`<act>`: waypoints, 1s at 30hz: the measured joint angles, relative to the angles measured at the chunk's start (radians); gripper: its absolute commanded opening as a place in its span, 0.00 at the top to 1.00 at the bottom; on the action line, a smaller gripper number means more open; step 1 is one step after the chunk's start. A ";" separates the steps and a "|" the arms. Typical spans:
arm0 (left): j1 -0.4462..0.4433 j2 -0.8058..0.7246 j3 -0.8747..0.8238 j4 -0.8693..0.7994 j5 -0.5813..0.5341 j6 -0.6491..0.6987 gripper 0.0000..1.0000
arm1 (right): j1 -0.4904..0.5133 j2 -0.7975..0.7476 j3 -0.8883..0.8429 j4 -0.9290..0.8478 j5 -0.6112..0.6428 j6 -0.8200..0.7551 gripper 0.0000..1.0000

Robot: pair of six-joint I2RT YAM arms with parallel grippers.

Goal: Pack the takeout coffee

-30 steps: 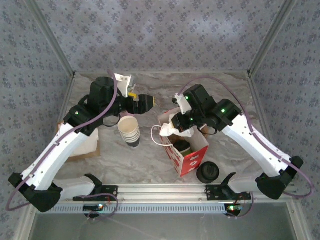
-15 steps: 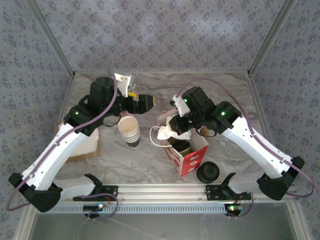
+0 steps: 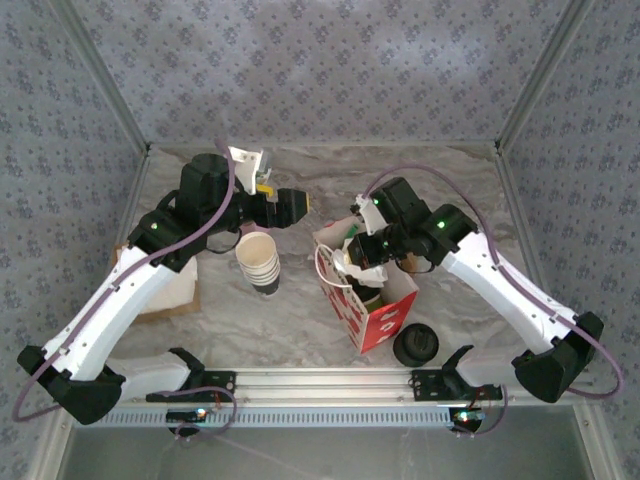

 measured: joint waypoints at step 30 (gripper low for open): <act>0.000 0.012 0.000 0.006 0.000 0.000 0.01 | 0.096 0.105 -0.017 0.029 0.223 0.003 0.65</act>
